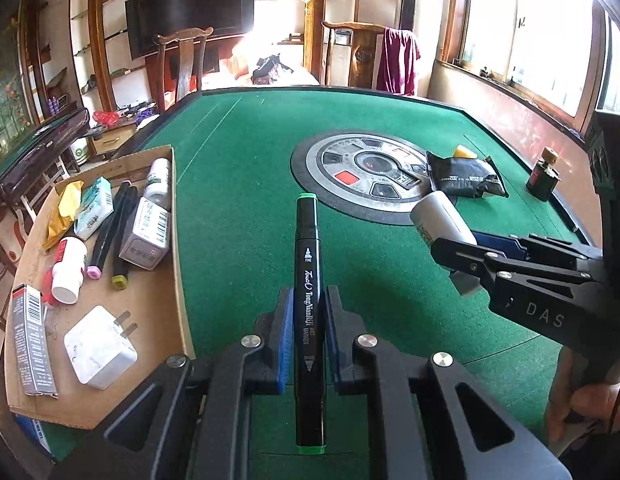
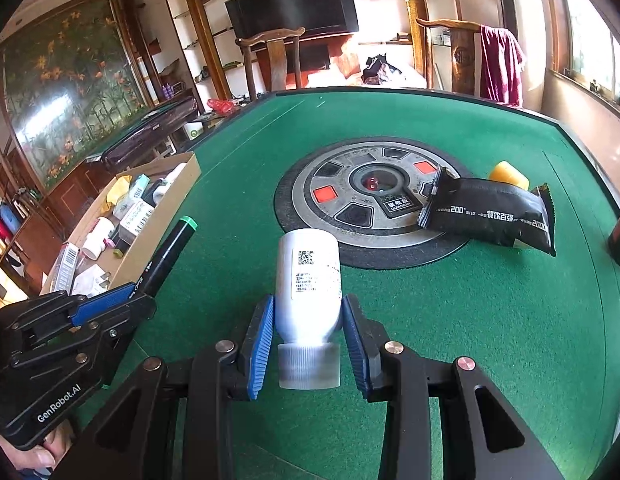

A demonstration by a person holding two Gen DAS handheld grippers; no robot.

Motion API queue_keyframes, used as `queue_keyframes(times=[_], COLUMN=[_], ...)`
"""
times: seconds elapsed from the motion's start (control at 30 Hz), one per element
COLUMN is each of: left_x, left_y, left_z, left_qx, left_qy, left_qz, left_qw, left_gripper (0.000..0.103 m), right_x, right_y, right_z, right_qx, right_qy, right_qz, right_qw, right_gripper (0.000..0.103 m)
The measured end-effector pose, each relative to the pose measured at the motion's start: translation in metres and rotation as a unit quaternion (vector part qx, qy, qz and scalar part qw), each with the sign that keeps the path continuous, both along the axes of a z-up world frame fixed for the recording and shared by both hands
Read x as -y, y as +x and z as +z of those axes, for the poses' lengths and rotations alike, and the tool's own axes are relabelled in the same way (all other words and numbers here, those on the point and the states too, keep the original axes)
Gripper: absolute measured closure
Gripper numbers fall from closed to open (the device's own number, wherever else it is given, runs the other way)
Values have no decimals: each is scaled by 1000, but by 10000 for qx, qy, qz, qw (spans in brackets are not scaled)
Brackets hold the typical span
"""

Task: Organize objects
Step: 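Carry the marker and white bottle over the cardboard tray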

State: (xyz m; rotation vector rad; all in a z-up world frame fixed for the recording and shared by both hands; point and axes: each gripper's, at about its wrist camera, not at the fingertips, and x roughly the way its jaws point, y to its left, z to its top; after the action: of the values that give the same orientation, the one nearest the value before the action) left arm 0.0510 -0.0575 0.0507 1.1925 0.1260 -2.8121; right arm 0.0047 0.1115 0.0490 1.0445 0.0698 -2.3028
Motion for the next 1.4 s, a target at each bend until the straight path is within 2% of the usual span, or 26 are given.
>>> queue_keyframes(times=[0.3, 0.83, 1.17, 1.4], left_x=[8, 38, 100, 156], left_y=[13, 44, 65, 74], left_z=[9, 37, 46, 31], left_qx=[-208, -697, -915, -793], left_qy=[99, 194, 467, 689], left_qz=[-5, 214, 795, 1392], left_qw=[9997, 9972, 9915, 9847], left_gripper=[89, 89, 89, 89], right_x=[2, 44, 81, 124], right_y=[25, 51, 64, 72], right_z=[3, 16, 28, 39], right_qx=[121, 113, 44, -52], right_qy=[-326, -270, -236, -145], right_qz=[45, 444, 797, 1160], right_qw=[9994, 9986, 9965, 9931], right_gripper=[65, 65, 65, 65])
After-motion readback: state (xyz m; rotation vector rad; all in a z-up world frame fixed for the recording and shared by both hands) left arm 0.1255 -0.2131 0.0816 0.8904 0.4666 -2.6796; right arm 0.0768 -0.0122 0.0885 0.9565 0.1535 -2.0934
